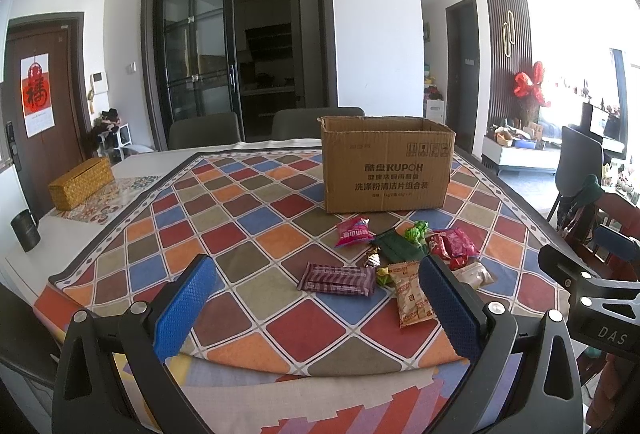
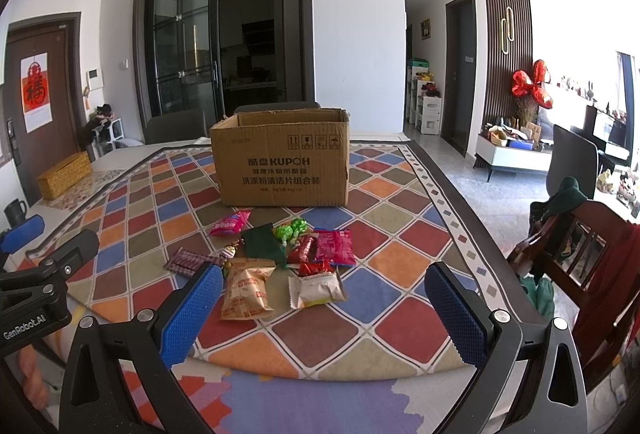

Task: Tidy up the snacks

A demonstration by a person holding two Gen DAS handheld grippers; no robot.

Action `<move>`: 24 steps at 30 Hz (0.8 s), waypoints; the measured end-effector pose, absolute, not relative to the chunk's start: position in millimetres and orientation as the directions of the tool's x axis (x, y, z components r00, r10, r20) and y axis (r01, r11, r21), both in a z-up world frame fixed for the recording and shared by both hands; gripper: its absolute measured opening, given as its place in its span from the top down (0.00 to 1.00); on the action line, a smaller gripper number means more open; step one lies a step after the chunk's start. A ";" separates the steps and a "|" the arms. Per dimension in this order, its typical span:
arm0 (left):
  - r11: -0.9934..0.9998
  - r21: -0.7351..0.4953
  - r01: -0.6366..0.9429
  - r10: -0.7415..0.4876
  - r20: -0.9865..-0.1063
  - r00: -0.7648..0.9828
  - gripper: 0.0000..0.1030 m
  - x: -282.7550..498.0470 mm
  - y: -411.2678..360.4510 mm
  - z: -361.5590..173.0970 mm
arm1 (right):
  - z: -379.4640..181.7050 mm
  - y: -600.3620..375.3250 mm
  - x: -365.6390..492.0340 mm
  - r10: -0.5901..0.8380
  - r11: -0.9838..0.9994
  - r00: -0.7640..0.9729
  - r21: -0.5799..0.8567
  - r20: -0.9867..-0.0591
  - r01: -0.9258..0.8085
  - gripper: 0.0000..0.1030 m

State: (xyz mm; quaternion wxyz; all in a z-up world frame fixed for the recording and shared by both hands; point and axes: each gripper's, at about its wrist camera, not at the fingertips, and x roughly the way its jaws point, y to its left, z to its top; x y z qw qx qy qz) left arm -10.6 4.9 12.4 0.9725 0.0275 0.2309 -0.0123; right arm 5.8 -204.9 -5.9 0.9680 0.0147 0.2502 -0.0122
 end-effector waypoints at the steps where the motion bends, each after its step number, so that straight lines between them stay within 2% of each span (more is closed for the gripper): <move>1: 0.998 0.048 0.037 -0.011 -0.449 0.893 0.00 -10.2 4.6 13.2 | -5.0 -204.9 5.4 -0.016 0.999 0.874 0.023 -0.485 0.031 0.01; 16: 0.995 0.061 0.074 -0.035 -0.488 0.872 0.00 3.1 -5.4 6.2 | -7.4 -203.8 14.0 0.003 0.999 0.855 0.040 -0.518 0.020 0.01; 24: 0.982 0.066 0.177 -0.111 -0.556 0.823 0.10 33.1 -26.4 -4.4 | -26.4 -214.7 40.9 0.053 0.997 0.815 0.079 -0.577 -0.008 0.01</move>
